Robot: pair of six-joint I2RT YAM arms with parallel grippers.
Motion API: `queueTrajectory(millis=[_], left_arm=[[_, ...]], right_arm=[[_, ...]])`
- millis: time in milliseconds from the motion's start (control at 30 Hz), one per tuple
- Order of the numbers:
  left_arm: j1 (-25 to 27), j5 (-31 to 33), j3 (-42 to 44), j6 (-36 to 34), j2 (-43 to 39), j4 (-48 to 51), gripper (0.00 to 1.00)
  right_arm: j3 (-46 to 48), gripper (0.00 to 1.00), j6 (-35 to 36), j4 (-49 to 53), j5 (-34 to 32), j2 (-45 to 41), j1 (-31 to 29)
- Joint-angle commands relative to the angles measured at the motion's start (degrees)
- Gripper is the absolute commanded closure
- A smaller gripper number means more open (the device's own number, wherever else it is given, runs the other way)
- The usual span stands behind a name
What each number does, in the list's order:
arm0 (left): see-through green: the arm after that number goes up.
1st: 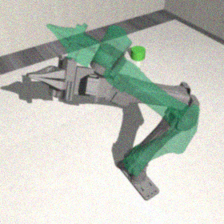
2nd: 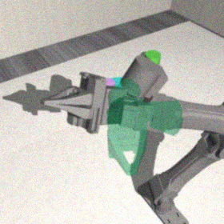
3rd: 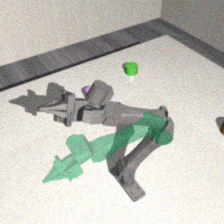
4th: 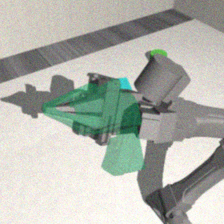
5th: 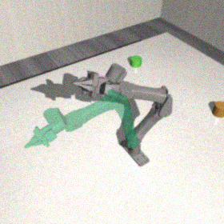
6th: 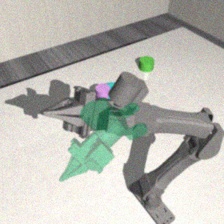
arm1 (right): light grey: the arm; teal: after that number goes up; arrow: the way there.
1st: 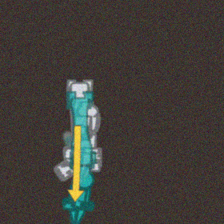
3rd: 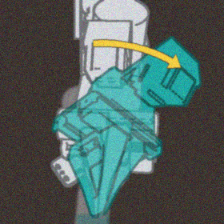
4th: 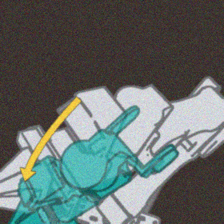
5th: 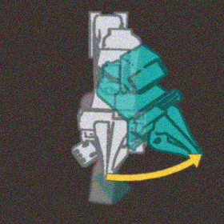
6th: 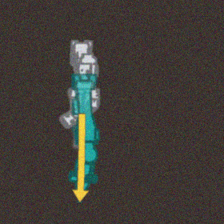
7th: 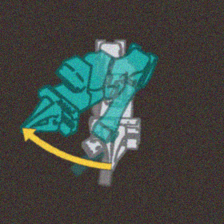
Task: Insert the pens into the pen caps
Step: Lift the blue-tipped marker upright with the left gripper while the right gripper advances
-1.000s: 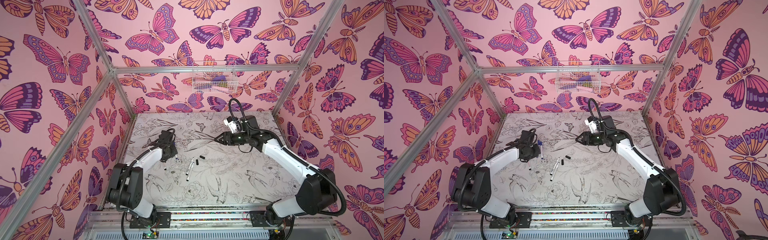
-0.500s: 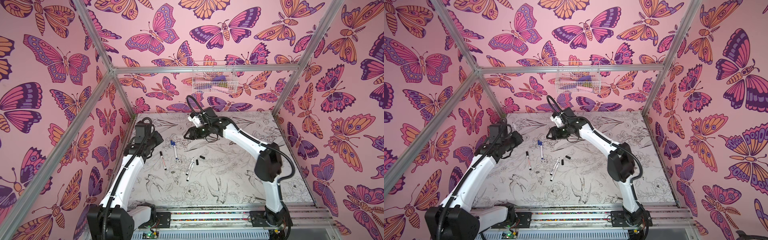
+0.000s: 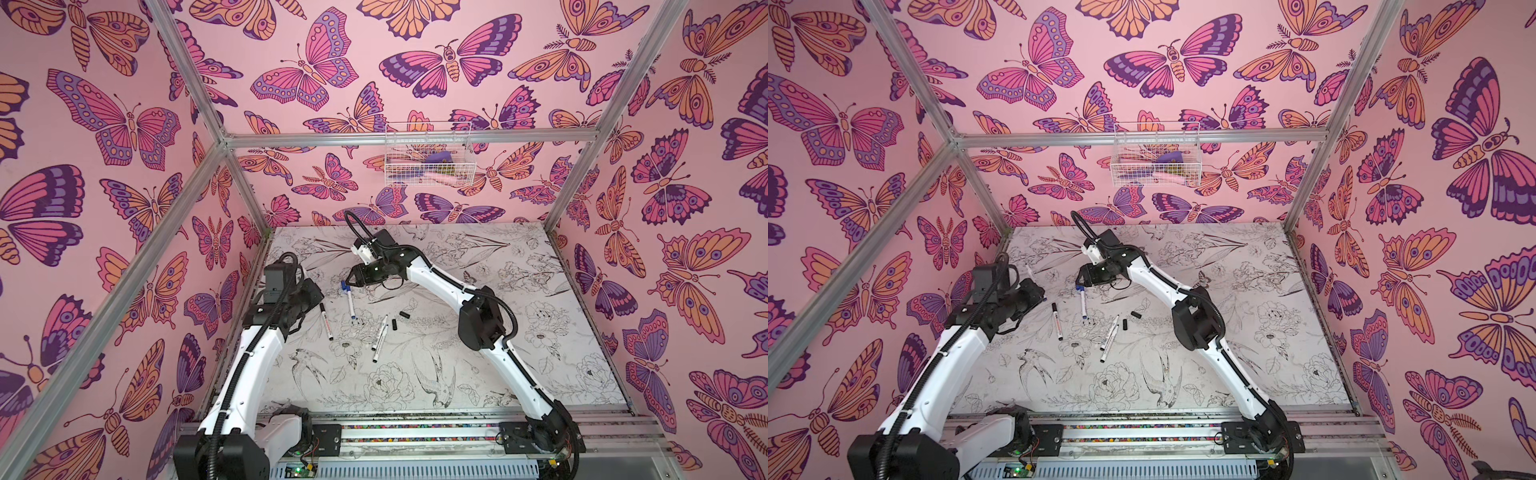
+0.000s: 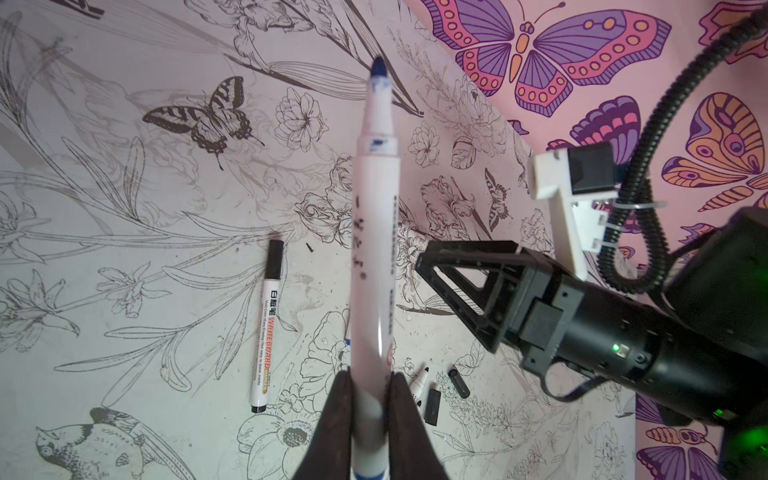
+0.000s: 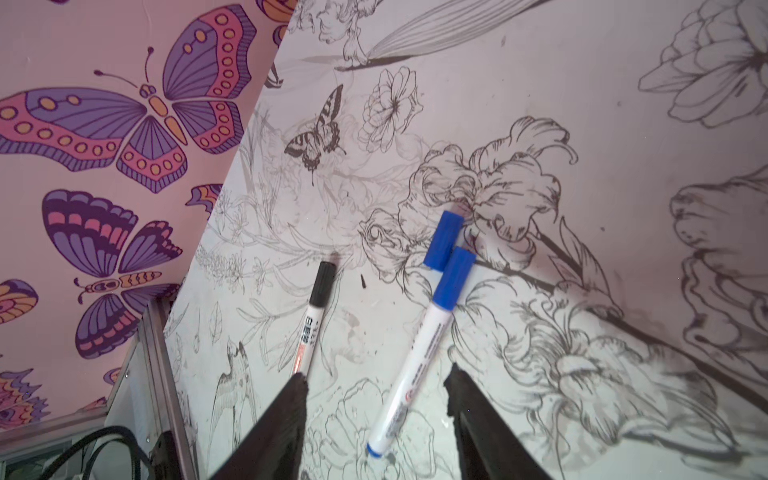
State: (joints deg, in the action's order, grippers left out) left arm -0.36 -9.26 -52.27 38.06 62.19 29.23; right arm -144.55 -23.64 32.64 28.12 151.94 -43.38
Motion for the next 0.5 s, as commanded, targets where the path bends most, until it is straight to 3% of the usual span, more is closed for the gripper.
queueTrajectory(millis=[0,167,333,467], left_arm=[[-0.3,-1.9,2.7,2.2,-2.3,1.8,1.0],[-0.4,-2.2,5.0,0.4,-3.0,1.2,1.0],[-2.0,-11.4,2.3,-2.0,4.7,-5.1,1.0],[-2.2,-10.4,-3.7,-5.7,16.0,-5.4,1.0]], right_arm=[[-6.3,0.43,-2.4,-5.5,-1.0,4.5,-0.7],[-7.5,0.44,-1.5,-4.1,-3.4,6.4,-1.7],[8.5,0.46,-0.7,-9.1,-4.5,-4.6,-0.4],[24.3,0.47,-1.6,-14.0,-3.2,-16.6,2.0]])
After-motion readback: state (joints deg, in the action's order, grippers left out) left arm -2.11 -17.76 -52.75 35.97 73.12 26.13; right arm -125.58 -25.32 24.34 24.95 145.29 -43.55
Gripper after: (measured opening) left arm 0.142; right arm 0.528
